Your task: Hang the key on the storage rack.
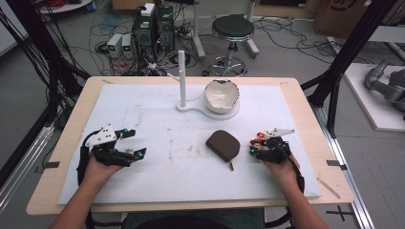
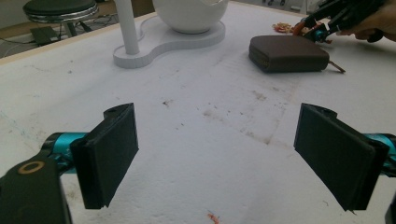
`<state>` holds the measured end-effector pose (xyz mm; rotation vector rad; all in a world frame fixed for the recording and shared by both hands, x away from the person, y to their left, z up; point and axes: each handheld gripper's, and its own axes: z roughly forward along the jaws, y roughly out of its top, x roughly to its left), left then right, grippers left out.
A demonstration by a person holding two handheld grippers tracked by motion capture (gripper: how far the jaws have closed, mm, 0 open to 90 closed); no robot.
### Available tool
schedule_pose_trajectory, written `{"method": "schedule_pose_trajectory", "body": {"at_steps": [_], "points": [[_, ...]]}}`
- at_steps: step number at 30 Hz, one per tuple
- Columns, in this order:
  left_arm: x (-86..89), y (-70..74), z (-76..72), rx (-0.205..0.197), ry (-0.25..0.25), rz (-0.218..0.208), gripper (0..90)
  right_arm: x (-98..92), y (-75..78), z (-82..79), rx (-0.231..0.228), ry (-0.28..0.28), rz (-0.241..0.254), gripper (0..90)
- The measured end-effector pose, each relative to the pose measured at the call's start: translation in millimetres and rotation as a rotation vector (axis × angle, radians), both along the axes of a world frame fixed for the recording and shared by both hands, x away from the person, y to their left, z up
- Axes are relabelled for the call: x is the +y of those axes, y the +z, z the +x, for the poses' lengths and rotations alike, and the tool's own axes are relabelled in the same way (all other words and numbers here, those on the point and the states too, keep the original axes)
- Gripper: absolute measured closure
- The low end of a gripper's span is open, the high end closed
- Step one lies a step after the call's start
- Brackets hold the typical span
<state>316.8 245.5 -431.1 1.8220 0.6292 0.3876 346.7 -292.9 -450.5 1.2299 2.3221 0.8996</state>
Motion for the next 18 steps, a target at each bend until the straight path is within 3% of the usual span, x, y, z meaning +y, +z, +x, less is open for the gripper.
{"method": "schedule_pose_trajectory", "body": {"at_steps": [5, 8, 11, 12, 18], "points": [[0.5, 0.5, -0.4, -0.004, 0.000, -0.001, 13.6, -1.3, 3.8, -1.1, -0.014, -0.006, -0.005, 46.9], [0.8, 0.8, -0.4, -0.006, -0.001, -0.001, 13.6, -7.0, 11.6, -3.7, -0.047, -0.012, 0.034, 46.9], [0.7, 1.2, -0.6, -0.007, 0.001, -0.005, 13.6, -8.2, 16.1, -5.4, -0.064, -0.010, 0.041, 47.0], [0.9, 1.5, -0.7, -0.009, 0.004, -0.005, 13.6, -9.2, 22.8, -7.0, -0.082, -0.008, 0.069, 47.0], [1.4, 1.7, -0.8, -0.009, 0.006, -0.005, 13.6, -9.2, 36.4, -8.4, -0.118, 0.000, 0.102, 47.0]]}}
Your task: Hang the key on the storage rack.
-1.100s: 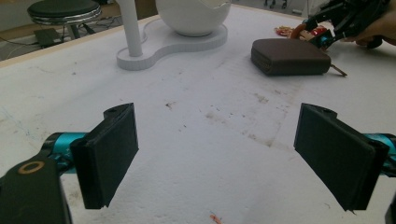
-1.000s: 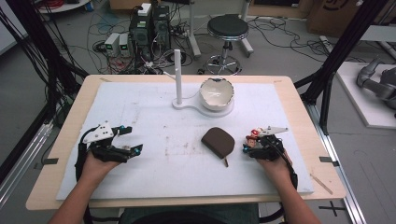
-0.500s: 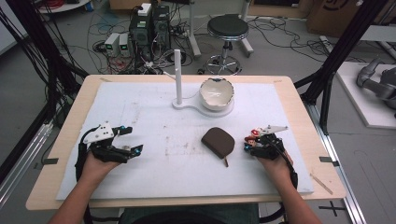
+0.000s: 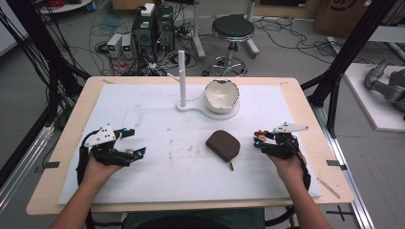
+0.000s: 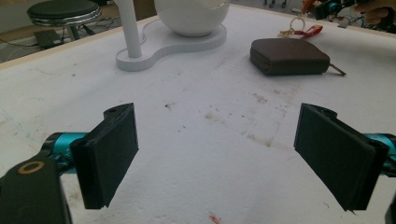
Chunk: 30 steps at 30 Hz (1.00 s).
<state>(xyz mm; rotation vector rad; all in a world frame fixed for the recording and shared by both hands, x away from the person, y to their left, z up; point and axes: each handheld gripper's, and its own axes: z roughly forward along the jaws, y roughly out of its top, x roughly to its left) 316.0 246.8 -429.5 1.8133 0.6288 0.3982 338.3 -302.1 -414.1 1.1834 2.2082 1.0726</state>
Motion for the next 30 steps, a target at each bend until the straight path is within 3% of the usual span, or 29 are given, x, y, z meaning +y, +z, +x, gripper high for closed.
{"method": "schedule_pose_trajectory", "body": {"at_steps": [11, 18, 29, 30], "points": [[1.4, 0.8, -0.3, -0.005, 0.008, -0.007, 13.6, 2.3, 42.0, 2.6, -0.091, 0.013, 0.029, 47.0], [1.8, 1.5, -0.3, -0.009, 0.008, -0.006, 13.6, 11.2, 72.8, 8.2, -0.134, 0.054, -0.001, 47.0], [1.8, 1.8, -0.4, -0.010, 0.005, -0.009, 13.6, 24.9, 94.0, 16.0, -0.160, 0.101, 0.009, 47.0], [2.0, 1.9, -0.4, -0.011, 0.004, -0.008, 13.6, 25.8, 96.0, 18.5, -0.156, 0.120, 0.030, 47.0]]}}
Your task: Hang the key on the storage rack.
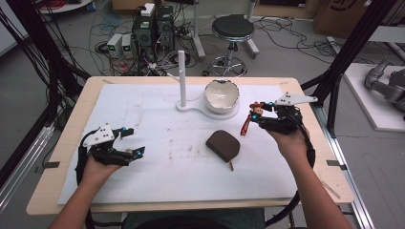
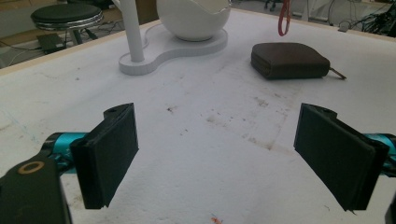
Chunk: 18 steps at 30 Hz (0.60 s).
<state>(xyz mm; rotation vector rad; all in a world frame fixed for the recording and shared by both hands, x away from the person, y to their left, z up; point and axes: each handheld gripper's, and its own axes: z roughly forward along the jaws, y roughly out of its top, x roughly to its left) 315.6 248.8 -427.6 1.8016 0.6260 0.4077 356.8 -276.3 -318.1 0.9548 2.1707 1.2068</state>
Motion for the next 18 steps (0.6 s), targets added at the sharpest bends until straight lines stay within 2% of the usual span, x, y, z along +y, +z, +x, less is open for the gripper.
{"method": "schedule_pose_trajectory", "body": {"at_steps": [5, 8, 13, 18], "points": [[0.0, 0.0, 0.1, 0.002, 0.001, 0.000, 13.6, -1.9, 6.1, 7.4, 0.010, 0.032, 0.045, 47.0], [-0.1, -0.2, 0.2, 0.003, 0.000, -0.001, 13.6, -2.1, 9.0, 10.2, 0.011, 0.051, 0.049, 46.9], [0.6, -0.5, 0.9, 0.008, -0.003, -0.009, 13.6, -3.7, 17.8, 19.8, 0.030, 0.091, 0.107, 46.9], [0.6, -0.5, 0.9, 0.007, -0.007, -0.013, 13.6, 2.1, 25.9, 24.6, 0.021, 0.112, 0.097, 46.9]]}}
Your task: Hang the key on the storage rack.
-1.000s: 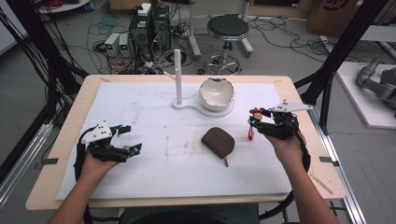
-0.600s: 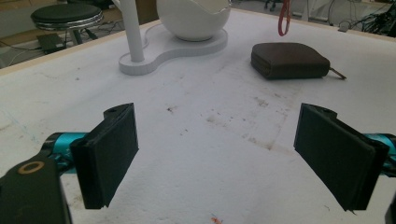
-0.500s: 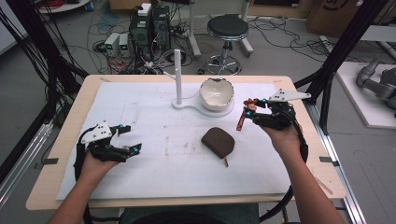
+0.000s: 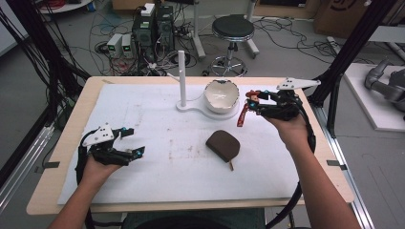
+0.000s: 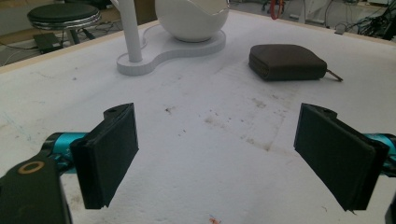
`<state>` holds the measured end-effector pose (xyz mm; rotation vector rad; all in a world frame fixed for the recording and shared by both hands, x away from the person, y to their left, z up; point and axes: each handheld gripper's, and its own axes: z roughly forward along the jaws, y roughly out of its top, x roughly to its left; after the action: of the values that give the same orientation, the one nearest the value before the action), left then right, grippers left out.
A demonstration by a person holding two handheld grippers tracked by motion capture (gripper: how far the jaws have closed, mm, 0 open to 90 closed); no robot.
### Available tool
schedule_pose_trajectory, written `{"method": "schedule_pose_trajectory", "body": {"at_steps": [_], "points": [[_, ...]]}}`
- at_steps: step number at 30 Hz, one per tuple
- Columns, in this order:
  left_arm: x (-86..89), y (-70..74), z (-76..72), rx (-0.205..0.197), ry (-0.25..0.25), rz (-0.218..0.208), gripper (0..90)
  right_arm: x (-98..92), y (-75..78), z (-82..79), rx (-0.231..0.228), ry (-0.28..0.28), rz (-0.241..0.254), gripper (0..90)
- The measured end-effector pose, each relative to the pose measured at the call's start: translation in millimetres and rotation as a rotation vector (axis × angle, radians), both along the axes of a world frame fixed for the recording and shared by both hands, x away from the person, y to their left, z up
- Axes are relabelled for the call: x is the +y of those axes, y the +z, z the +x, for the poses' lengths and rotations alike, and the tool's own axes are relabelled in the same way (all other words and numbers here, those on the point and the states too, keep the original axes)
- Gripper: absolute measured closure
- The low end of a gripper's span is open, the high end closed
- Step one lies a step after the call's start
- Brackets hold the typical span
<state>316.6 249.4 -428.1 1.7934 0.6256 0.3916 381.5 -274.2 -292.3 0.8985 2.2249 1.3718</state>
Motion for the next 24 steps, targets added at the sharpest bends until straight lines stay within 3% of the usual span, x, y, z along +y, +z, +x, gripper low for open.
{"method": "schedule_pose_trajectory", "body": {"at_steps": [5, 24], "points": [[0.4, -0.3, 0.0, 0.010, 0.002, 0.001, 13.6, 6.5, 3.5, 2.5, -0.016, 0.037, 0.011, 46.9], [12.6, 0.8, -9.8, 0.010, 0.012, 0.013, 13.6, 53.8, 27.9, 18.4, -0.067, 0.161, -0.025, 46.8]]}}
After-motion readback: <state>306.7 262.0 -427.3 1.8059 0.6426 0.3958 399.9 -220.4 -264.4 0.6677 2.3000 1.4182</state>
